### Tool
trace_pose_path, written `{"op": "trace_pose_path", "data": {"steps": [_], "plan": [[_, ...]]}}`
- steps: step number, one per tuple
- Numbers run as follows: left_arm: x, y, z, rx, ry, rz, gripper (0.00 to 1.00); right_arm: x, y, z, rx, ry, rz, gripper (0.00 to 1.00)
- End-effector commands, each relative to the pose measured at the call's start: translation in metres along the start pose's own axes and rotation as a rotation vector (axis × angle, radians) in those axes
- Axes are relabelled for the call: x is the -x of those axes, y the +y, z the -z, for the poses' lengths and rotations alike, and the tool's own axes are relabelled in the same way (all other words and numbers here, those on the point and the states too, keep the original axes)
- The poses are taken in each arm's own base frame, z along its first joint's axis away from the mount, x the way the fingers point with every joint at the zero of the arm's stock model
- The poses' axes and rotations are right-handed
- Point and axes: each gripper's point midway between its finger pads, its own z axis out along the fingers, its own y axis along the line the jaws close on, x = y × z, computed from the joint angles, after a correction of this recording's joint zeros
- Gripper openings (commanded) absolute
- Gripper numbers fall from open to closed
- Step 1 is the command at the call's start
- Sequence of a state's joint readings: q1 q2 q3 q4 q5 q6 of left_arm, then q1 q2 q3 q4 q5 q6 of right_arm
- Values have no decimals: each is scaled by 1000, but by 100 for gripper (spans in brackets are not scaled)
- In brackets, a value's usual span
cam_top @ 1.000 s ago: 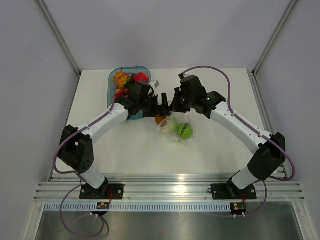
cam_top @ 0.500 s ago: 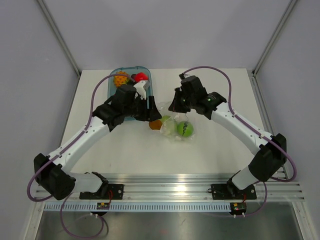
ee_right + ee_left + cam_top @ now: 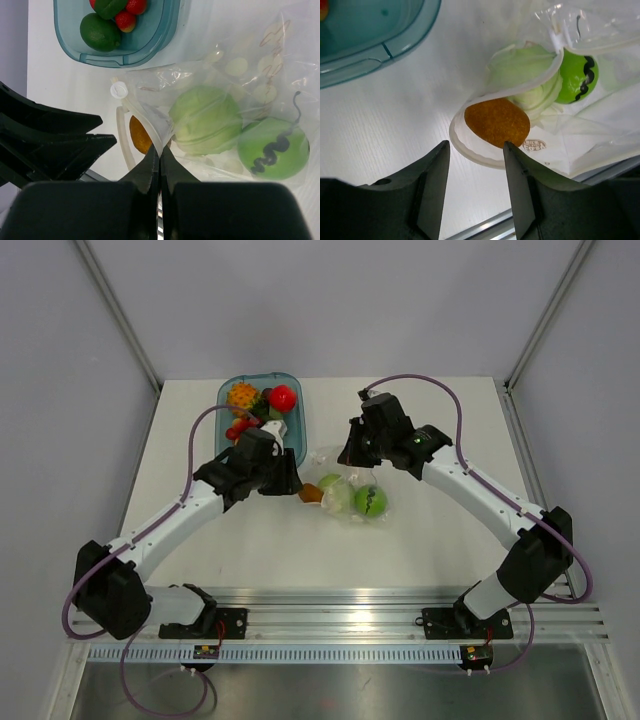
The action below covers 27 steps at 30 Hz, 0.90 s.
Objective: Place the food in the zip-top bag and seal the zipper
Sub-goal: Place the fake fruit in the zipper food storage bag, then adjust the zipper food storage bag at the center of the board.
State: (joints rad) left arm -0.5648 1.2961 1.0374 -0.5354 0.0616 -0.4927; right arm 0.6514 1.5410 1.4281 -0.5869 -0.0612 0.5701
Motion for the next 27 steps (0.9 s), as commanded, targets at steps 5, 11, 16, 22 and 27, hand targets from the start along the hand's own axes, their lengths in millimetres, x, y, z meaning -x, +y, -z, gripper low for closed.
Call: {"op": "trace_pose_path", "data": {"steps": [5,11,16,22,27], "plan": [[28,7,-30,19,-58,25,50,24,12,18,42,-95,7,0],[18,9,-50,9,-25,37,50,26,13,24,43,-107,12,0],[18,4,-53,-15,-18,44,36,25,11,26,39,-109,14,0],[23,-6,-51,-63,-20,40,16,24,11,26,38,-107,10,0],[26,-11,-45,-79,-18,36,0,24,10,26,35,-111,14,0]]}}
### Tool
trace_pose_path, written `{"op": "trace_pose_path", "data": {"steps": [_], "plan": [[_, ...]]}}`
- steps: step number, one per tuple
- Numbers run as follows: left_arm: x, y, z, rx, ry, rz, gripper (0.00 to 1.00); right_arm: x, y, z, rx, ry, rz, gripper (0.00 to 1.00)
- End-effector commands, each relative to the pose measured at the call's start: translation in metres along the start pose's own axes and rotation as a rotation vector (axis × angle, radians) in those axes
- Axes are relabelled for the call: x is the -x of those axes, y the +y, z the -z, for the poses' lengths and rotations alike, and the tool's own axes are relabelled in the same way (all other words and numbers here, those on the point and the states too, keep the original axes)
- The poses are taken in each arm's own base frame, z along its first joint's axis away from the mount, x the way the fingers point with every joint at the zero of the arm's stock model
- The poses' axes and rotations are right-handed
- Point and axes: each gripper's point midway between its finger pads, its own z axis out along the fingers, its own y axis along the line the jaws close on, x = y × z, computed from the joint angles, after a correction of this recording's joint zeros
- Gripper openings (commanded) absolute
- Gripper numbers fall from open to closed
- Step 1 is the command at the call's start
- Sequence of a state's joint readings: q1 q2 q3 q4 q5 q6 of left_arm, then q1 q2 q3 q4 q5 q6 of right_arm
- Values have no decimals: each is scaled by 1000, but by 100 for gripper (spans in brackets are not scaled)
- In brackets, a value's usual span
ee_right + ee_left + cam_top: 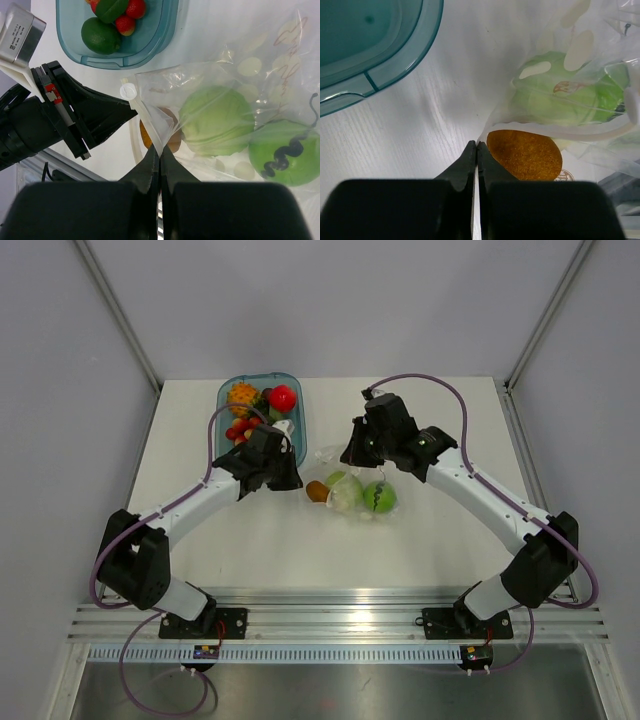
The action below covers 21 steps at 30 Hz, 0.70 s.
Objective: Place the food in the zip-top bag and seal the zipper
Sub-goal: Adjust the zipper food storage bag at the center of the board.
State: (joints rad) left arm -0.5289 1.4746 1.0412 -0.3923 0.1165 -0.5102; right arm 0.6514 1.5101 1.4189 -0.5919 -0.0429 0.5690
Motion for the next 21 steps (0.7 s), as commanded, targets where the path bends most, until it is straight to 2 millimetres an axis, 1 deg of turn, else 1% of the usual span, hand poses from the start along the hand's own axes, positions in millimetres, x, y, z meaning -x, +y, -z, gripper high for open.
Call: {"op": "trace_pose_path", "data": {"steps": [1,2,3,4,5,6,7,8,9,10,11,13,14,16,17,18,19,20,21], "plan": [[25,-22,11,-77,-62,-14,0,20,9,15,36,-84,13,0],[26,-24,16,-83,-66,-16,0,19,8,15,34,-84,11,0],[32,-30,26,-100,-77,-19,0,18,5,12,23,-79,12,0],[39,-37,40,-124,-104,-26,0,17,3,10,16,-78,12,0],[41,-41,50,-131,-107,-27,0,15,0,6,3,-70,16,0],[55,-53,66,-165,-141,-37,0,14,0,3,0,-67,21,0],[63,-63,82,-196,-169,-47,0,16,-1,2,-4,-65,33,0],[67,-69,92,-212,-176,-52,0,16,-2,-3,-14,-54,39,0],[71,-77,102,-245,-177,-57,0,29,1,0,-27,-86,45,0],[86,-93,119,-289,-212,-68,0,29,0,2,-37,-73,56,0],[87,-97,126,-302,-204,-61,0,32,5,4,-24,-73,58,0],[93,-114,143,-374,-208,-61,0,41,13,12,7,-104,54,0],[96,-119,146,-400,-216,-51,0,44,16,18,19,-121,54,0],[97,-122,145,-410,-218,-45,0,37,11,14,15,-113,47,0],[96,-117,133,-391,-206,-44,0,32,7,8,1,-103,45,1],[95,-113,124,-368,-196,-39,0,23,-2,0,-24,-80,41,0],[91,-107,111,-342,-170,-34,0,16,-8,-5,-45,-55,27,0],[83,-100,100,-310,-129,-30,0,11,-13,-10,-67,-39,21,0],[75,-94,84,-289,-83,-22,0,2,-18,-13,-74,-19,15,0]]}}
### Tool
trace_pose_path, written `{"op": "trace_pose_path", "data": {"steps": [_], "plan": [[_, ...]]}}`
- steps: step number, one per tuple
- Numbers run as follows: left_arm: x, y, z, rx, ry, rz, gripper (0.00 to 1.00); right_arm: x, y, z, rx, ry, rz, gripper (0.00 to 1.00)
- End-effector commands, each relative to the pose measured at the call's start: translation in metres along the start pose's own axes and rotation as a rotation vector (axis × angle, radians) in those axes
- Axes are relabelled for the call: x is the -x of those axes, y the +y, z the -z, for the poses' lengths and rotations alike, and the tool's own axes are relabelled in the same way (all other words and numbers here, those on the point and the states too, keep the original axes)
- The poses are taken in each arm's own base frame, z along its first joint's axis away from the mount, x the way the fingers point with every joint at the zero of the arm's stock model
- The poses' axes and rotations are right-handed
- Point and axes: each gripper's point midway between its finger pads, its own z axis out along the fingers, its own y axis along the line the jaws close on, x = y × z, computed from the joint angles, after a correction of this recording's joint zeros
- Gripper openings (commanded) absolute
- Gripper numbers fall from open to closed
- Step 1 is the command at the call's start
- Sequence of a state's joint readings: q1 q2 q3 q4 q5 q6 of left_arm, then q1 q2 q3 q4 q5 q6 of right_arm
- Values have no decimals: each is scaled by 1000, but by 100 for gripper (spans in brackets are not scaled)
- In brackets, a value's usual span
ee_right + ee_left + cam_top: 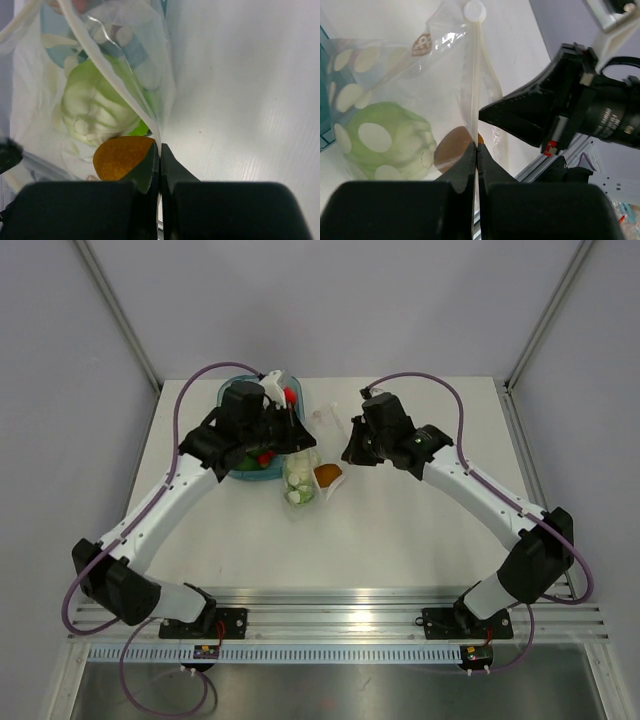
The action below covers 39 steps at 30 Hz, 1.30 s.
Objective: Place the food in the zip-top bag and seal the zipper
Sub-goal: Adjust the zipper food storage bag at the center of the board.
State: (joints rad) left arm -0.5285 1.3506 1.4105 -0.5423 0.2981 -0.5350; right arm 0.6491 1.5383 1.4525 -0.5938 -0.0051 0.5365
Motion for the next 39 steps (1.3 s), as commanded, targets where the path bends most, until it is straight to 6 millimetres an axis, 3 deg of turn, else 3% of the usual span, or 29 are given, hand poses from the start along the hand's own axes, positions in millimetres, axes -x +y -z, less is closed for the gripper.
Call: {"op": "trace_pose_path", "data": {"steps": [1,2,7,11,16,20,23,27,28,30,33,37,39], "plan": [[-29,24,-29,46,124,40,0,-7,-12,-8,-32,-11,-29,0],[-35,30,-31,64,134,41,0,-3,-12,0,-26,-39,-37,0],[-20,43,-19,127,96,3,0,2,-26,16,-100,-70,-11,0],[-21,57,-15,199,116,-18,0,10,-34,26,-151,-101,9,0],[-19,55,-12,177,109,-35,0,14,-41,36,-194,-114,31,0],[-18,45,-17,120,122,-37,0,14,-34,31,-162,-102,32,0],[-15,41,-25,92,133,-40,0,25,-33,31,-177,-118,50,0],[-25,42,-37,66,184,-28,0,32,-29,31,-178,-126,72,1],[-27,43,-39,61,192,-28,0,31,-31,29,-185,-120,74,13],[-34,46,-42,58,209,-25,0,22,-37,23,-199,-98,69,16],[-37,49,-44,57,217,-29,0,14,-39,19,-195,-85,49,31],[-43,52,-48,56,238,-35,0,8,-41,17,-197,-73,39,31],[-43,52,-47,56,241,-42,0,7,-42,15,-199,-71,36,24]]}}
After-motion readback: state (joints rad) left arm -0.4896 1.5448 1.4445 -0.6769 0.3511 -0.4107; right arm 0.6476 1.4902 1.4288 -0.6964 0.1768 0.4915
